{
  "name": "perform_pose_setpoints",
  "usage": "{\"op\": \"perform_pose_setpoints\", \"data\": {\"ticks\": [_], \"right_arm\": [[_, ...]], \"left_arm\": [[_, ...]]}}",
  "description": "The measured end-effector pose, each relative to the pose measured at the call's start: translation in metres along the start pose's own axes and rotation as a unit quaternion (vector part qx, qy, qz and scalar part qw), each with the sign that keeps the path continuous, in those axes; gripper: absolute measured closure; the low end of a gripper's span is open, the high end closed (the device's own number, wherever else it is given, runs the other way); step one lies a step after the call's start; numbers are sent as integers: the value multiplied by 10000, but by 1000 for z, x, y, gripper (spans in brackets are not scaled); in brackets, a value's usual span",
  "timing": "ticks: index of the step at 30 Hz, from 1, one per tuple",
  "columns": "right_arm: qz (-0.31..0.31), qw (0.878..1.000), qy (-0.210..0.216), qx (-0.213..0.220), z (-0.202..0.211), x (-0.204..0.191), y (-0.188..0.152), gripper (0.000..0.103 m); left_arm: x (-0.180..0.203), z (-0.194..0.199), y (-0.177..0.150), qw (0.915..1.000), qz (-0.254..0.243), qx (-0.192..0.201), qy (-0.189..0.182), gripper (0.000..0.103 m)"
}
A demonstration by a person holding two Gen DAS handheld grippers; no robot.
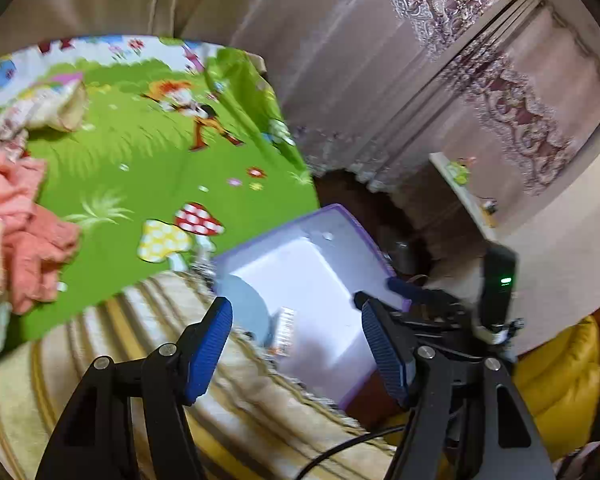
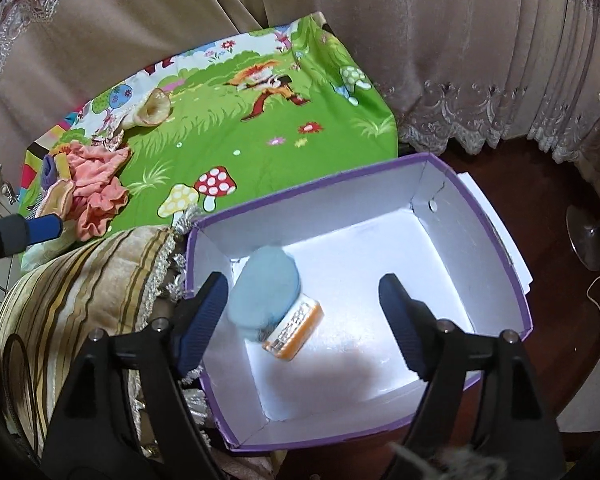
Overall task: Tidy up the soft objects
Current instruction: 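Carry both items over the purple-rimmed box and open both tools to drop them, then move both tools back over the pile of soft items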
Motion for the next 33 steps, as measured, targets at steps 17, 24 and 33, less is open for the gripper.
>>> {"op": "perform_pose_setpoints", "data": {"ticks": [17,24,33], "right_arm": [[629,9931,-373,914,27,-49,22,4],[760,9942,298,704,20,-77,22,4],[1135,9906,600,470,11,-116,26,4]], "left_arm": [[-77,69,-15,9886,-117,722,1320,35],[-134,110,-34,9818,464,921,1593,35],[-194,142,-51,9694,1170,1047,1885,35]]}}
Point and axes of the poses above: each gripper's, at about its wrist camera, not at the fingertips, and z roughly against the way its jaws point, x to its right, y to its top, the point moved 3 cm from there along -z, roughly the way its jaws point, and after that the axes turned 1 degree about -z, right-handed, at the moved point
